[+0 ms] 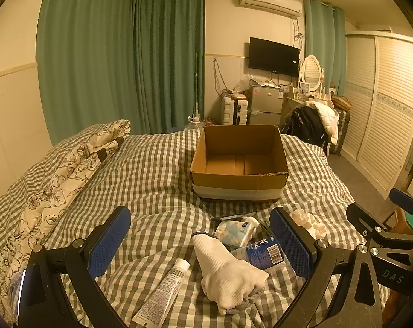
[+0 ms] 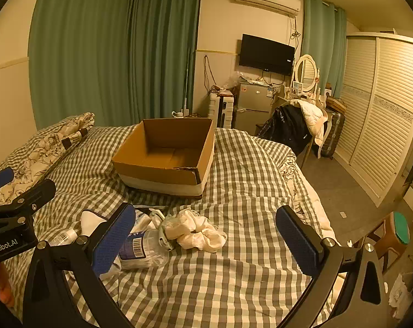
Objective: Organize objects
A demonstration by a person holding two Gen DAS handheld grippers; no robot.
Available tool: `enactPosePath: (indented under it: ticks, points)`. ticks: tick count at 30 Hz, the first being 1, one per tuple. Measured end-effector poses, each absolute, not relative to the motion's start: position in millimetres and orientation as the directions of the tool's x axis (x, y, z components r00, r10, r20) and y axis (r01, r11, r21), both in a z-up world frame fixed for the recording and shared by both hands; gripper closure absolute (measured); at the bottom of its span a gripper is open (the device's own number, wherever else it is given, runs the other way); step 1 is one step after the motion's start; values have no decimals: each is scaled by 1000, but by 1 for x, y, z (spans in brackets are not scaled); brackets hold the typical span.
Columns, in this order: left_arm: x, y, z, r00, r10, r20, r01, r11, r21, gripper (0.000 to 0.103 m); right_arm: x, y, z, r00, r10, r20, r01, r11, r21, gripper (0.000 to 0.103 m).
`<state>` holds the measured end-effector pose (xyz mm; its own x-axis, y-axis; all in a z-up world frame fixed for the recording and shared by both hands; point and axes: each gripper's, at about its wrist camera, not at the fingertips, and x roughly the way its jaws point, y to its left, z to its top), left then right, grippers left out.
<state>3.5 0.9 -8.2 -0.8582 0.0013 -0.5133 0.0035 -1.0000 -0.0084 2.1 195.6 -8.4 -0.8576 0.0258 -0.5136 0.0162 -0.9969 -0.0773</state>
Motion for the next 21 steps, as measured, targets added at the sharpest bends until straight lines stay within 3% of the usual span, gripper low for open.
enactPosePath:
  ticks: [21]
  points:
    - [3, 3, -9, -855, 13, -518, -8, -1000, -12, 0, 4, 193, -10, -856, 9, -516, 34, -997, -74, 0]
